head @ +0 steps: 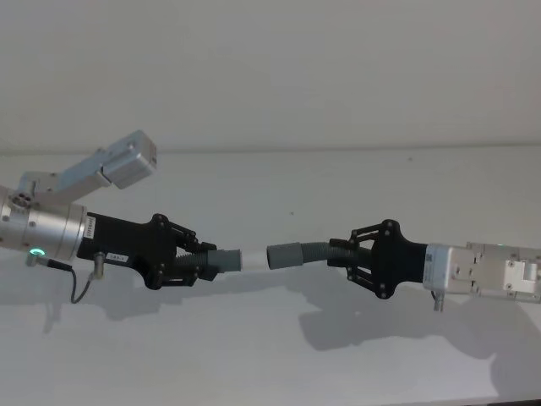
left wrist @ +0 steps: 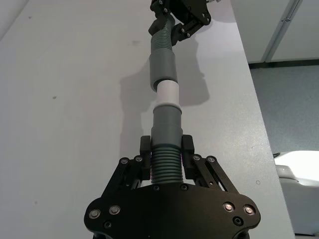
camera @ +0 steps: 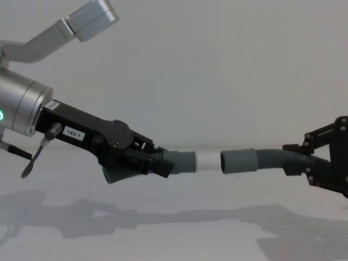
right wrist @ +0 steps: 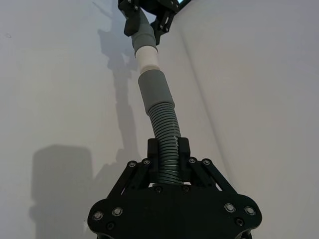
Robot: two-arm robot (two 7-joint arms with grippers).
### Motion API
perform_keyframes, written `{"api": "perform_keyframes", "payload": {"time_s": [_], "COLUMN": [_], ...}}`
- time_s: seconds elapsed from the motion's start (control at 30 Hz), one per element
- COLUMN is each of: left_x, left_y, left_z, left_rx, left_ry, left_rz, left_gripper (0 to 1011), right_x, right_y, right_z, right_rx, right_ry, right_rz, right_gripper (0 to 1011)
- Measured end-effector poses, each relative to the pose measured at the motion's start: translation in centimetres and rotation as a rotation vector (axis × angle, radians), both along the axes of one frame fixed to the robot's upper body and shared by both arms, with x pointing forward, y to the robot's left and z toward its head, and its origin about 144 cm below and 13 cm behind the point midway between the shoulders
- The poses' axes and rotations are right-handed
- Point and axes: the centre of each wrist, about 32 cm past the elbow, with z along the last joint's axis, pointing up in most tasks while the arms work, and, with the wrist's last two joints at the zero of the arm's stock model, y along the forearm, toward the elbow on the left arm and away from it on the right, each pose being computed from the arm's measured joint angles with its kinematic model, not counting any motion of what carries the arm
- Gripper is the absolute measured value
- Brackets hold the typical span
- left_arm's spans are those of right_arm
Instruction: Use both hands to pick up one end of the pipe from the table, align the ends, and insert them.
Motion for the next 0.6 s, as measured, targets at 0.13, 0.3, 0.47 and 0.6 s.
{"api": "perform_keyframes", "payload": {"time_s": [0.13, 0.3, 0.47, 0.6], "left_x": [0.00, 0.00, 0.00, 0.00], "left_y": [0.00, 0.00, 0.01, 0.00], "left_z": [0.00, 0.00, 0.00, -0.01], "left_rx": [0.000, 0.000, 0.000, 0.000], "left_ry": [0.000, 0.000, 0.000, 0.000], "left_rz": [0.000, 0.000, 0.000, 0.000], "left_gripper": [327, 327, 327, 327], "right_x": [0.02, 0.08, 0.14, 0.20], "right_y": [-0.12, -0.25, -0.22, -0.15], "right_z": [-0.06, -0.12, -0.19, -0.23], "right_rx": [0.000, 0.002, 0.005, 0.009], "right_ry": [0.001, 0.002, 0.002, 0.001], "right_rz": [-0.003, -0.008, -0.009, -0.008], "right_gripper": [210, 211, 210, 210]}}
